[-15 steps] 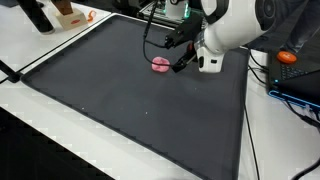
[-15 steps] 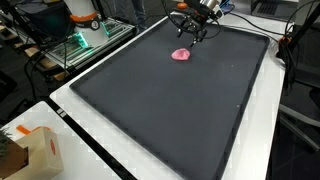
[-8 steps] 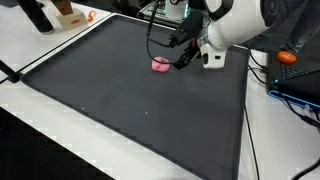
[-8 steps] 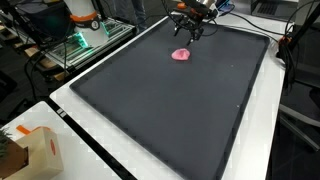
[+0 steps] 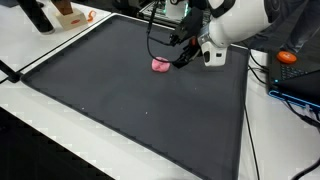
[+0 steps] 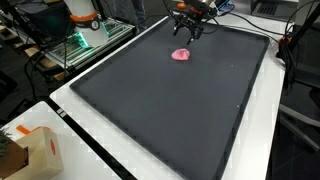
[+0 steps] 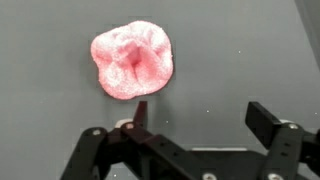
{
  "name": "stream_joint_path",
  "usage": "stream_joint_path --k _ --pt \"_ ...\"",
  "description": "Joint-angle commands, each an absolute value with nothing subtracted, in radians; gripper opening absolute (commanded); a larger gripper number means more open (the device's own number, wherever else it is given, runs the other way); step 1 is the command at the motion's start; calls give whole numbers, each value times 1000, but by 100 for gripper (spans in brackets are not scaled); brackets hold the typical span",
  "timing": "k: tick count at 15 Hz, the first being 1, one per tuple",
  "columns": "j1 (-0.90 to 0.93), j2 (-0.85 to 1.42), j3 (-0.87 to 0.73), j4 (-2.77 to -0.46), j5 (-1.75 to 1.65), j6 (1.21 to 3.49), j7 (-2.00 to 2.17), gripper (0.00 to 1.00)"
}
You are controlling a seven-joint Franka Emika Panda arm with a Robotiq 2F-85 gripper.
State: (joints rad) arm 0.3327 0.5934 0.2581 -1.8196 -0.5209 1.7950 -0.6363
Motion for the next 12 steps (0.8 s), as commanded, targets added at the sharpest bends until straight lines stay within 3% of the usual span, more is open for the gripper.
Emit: stream_joint_path --k 1,12 --pt "324 574 259 -1848 -541 1834 -633 100" --pt "298 578 236 -1815 -518 1885 -549 100"
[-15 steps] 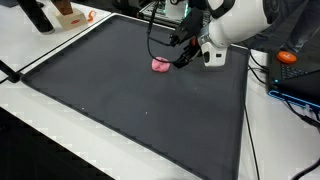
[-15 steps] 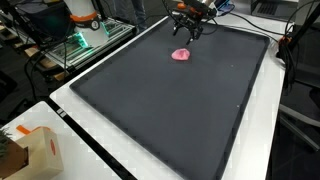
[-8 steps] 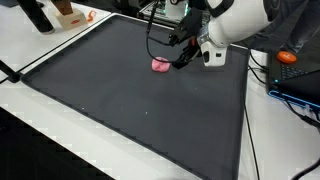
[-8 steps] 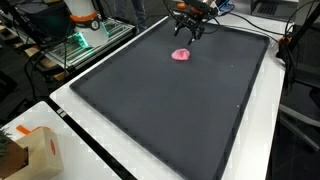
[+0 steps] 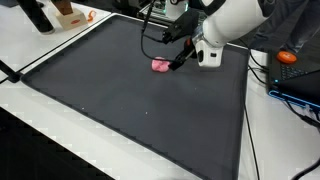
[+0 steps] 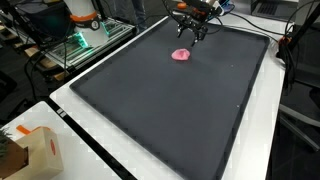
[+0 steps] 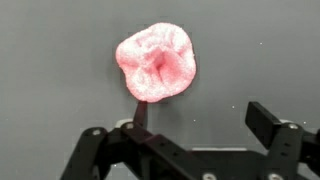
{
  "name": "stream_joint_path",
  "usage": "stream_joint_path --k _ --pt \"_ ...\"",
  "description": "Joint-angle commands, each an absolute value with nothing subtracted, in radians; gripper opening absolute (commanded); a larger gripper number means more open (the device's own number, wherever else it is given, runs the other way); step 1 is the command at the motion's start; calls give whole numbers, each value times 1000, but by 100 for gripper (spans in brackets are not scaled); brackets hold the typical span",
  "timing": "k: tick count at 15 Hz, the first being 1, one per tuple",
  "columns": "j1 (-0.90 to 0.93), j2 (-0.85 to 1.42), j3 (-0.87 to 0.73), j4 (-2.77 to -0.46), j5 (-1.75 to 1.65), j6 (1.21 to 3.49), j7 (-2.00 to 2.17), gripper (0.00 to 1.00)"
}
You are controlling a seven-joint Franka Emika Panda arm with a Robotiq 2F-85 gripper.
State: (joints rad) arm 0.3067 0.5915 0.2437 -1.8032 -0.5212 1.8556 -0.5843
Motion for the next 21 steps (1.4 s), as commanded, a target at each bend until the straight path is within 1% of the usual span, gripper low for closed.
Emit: stream_joint_path --k 1,15,21 --pt "295 577 234 -1813 -514 1890 -534 100" --pt "243 560 176 -1758 -430 1951 -256 100" --pt "195 509 145 -1767 -283 1938 -116 100"
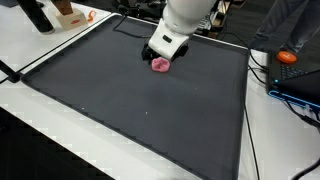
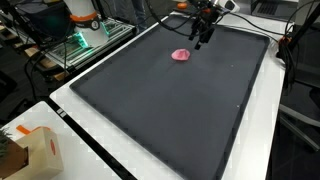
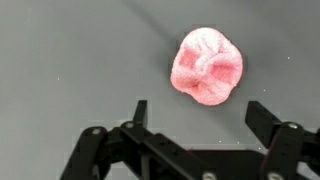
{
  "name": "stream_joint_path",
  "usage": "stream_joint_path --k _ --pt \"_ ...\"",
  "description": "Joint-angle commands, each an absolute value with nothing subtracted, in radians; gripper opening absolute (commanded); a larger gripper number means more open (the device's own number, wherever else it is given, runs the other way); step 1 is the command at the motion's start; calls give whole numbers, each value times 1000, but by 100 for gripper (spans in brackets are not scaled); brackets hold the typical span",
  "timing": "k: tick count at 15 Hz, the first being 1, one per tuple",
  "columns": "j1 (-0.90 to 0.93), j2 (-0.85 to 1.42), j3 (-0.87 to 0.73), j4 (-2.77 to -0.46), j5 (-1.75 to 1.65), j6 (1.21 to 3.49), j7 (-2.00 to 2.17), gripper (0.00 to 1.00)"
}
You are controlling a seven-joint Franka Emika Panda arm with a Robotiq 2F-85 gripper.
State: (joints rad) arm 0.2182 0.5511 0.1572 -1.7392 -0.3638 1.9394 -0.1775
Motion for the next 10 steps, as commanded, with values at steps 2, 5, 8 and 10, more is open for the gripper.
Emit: stream_joint_path --k 2,5,8,10 --pt "176 481 136 -1778 -229 1932 -78 100" --pt "152 436 123 -1794 -157 1931 -25 100" --pt "139 383 106 -1824 -111 1943 43 100" --pt "128 343 101 -1852 -83 1952 64 100"
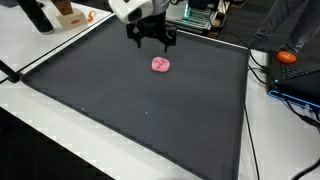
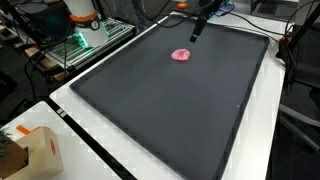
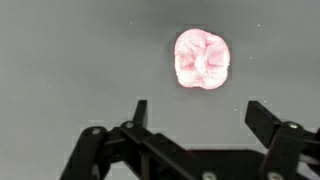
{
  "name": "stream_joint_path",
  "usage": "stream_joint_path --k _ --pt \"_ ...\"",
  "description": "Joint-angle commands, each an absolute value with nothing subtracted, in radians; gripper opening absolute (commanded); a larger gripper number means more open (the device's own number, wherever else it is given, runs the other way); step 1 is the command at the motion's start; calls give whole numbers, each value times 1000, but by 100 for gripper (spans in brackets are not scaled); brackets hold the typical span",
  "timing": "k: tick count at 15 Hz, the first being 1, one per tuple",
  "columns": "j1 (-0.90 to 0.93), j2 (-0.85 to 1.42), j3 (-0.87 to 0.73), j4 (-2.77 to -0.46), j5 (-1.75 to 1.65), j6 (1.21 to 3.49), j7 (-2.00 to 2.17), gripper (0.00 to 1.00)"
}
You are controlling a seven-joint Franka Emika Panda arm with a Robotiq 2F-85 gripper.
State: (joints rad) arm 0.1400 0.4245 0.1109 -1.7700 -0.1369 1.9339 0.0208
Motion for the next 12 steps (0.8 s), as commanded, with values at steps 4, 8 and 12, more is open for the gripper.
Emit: stream_joint_path --k 4,8,12 --pt "114 267 96 -1905 -37 1961 82 100" --pt "107 200 96 -1948 -2 1974 88 100" --pt "112 215 95 -1904 -19 1947 83 100"
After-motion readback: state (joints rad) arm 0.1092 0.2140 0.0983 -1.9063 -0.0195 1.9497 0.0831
